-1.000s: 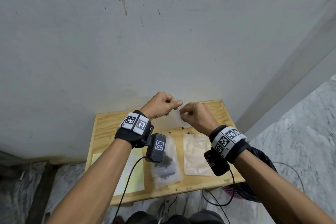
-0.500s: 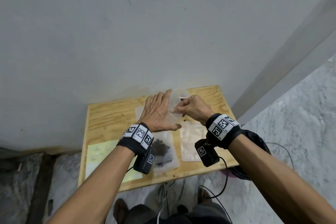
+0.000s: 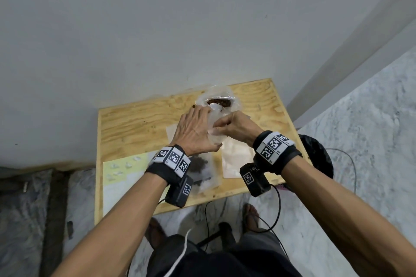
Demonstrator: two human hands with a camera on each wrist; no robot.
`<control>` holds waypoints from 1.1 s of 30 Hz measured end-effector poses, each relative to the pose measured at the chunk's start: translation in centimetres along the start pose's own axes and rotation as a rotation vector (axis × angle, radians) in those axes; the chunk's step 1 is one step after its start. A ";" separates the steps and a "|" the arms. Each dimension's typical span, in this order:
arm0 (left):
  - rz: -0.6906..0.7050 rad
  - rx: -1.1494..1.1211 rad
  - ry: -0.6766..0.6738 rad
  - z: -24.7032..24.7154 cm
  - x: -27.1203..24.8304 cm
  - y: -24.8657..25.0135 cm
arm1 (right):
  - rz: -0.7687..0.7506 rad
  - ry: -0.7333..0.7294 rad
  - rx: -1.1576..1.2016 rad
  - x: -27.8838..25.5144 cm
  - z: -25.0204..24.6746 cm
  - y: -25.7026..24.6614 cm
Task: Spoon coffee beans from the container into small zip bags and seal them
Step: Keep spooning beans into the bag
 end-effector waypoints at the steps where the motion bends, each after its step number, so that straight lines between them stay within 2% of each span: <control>1: -0.009 -0.017 -0.006 0.3 0.1 -0.1 | 0.007 0.006 0.016 0.1 -0.1 0.3; 3: -0.049 -0.089 -0.012 0.8 0.2 -0.8 | 0.005 0.041 0.070 0.1 -0.4 0.4; 4: -0.076 -0.130 -0.012 0.9 0.3 -1.2 | 0.004 0.111 0.118 0.0 -0.9 0.5; 6: -0.115 -0.176 -0.021 1.1 0.6 -2.1 | 0.002 0.358 0.168 -0.1 -3.3 1.7; 8: -0.155 -0.205 -0.031 1.1 1.1 -3.2 | 0.046 0.614 0.098 -0.6 -5.7 3.8; 9: -0.177 -0.221 -0.038 1.2 1.5 -3.7 | 0.098 0.689 0.046 -0.7 -6.5 5.2; 10: -0.199 -0.237 -0.048 1.4 1.9 -4.2 | 0.168 0.709 0.014 -0.6 -6.9 6.8; 12: -0.256 -0.288 -0.097 2.3 3.0 -5.2 | 0.308 0.655 0.016 0.0 -7.0 9.8; 15: -0.304 -0.394 -0.203 4.1 4.6 -5.9 | 0.379 0.533 0.209 1.5 -5.8 12.6; 17: -0.331 -0.463 -0.242 5.1 5.6 -6.1 | 0.343 0.507 0.349 2.4 -5.2 12.7; 22: -0.373 -0.575 -0.239 9.2 7.8 -8.2 | 0.211 0.595 0.567 4.1 -5.3 10.9; 25: -0.332 -0.673 -0.208 7.4 8.2 -6.5 | 0.127 0.582 0.604 5.3 -4.9 9.5; 29: -0.320 -0.684 -0.163 7.3 8.6 -6.5 | 0.049 0.528 0.526 6.9 -3.8 7.6; 31: -0.335 -0.633 -0.156 8.5 8.9 -7.7 | -0.012 0.582 0.395 7.0 -4.0 6.8; 33: -0.340 -0.577 -0.124 7.6 9.0 -7.8 | -0.109 0.680 0.266 6.5 -4.7 5.9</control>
Point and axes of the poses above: each hand's wrist, its own x-axis towards the middle knuckle, its own z-axis out of the palm, y = z × x, the point moved 8 cm from there along x, towards the middle knuckle, and after that the axes turned 3 degrees about -x, right-handed, at the moved point
